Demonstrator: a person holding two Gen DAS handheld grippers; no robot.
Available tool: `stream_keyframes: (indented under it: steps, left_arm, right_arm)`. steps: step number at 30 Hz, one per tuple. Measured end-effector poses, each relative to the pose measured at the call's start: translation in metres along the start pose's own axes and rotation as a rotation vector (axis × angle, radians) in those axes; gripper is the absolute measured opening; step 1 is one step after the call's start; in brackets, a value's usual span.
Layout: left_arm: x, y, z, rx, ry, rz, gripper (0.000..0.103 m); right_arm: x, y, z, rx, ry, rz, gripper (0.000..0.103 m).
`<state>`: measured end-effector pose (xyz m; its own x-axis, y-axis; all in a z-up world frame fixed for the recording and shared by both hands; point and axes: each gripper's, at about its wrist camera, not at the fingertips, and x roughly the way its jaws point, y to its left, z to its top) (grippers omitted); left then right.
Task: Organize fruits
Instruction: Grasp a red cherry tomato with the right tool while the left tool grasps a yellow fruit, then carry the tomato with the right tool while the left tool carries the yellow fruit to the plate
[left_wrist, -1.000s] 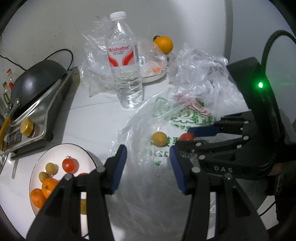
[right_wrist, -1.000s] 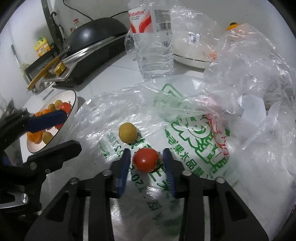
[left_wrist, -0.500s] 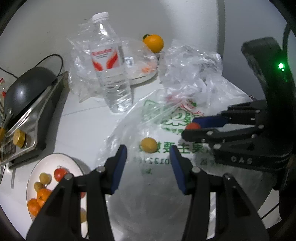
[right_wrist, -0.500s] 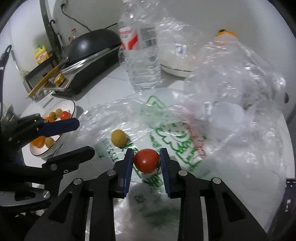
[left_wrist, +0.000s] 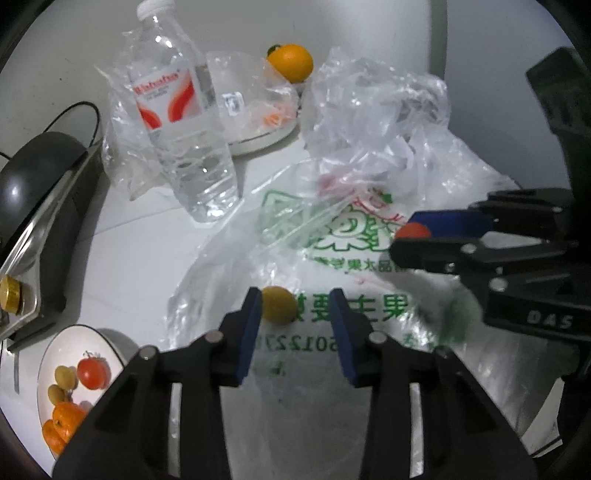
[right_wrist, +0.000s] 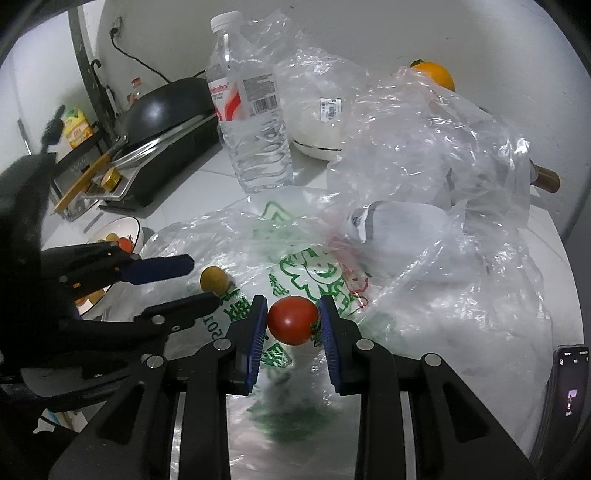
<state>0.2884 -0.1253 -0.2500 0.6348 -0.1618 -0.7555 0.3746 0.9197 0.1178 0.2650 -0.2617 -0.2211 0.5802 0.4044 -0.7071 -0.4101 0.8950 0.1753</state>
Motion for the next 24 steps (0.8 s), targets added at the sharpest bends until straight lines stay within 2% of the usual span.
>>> stream_keyframes:
  steps: [11,13,14,24]
  left_arm:
    - [0.024,0.005,0.001,0.0,0.053,0.034,0.037]
    - [0.026,0.005,0.0,0.007,0.057,0.036,0.028]
    - [0.026,0.004,0.0,0.009,0.058,0.038,0.028]
    - [0.008,-0.001,-0.002,0.022,0.02,0.013,0.028]
  right_arm:
    - [0.0,-0.006,-0.001,0.012,-0.009,0.008,0.031]
    - [0.001,-0.006,-0.001,0.011,-0.008,0.007,0.031]
    - [0.001,-0.006,-0.001,0.011,-0.008,0.007,0.031]
    - [-0.002,0.0,0.0,-0.001,-0.014,0.0,0.031]
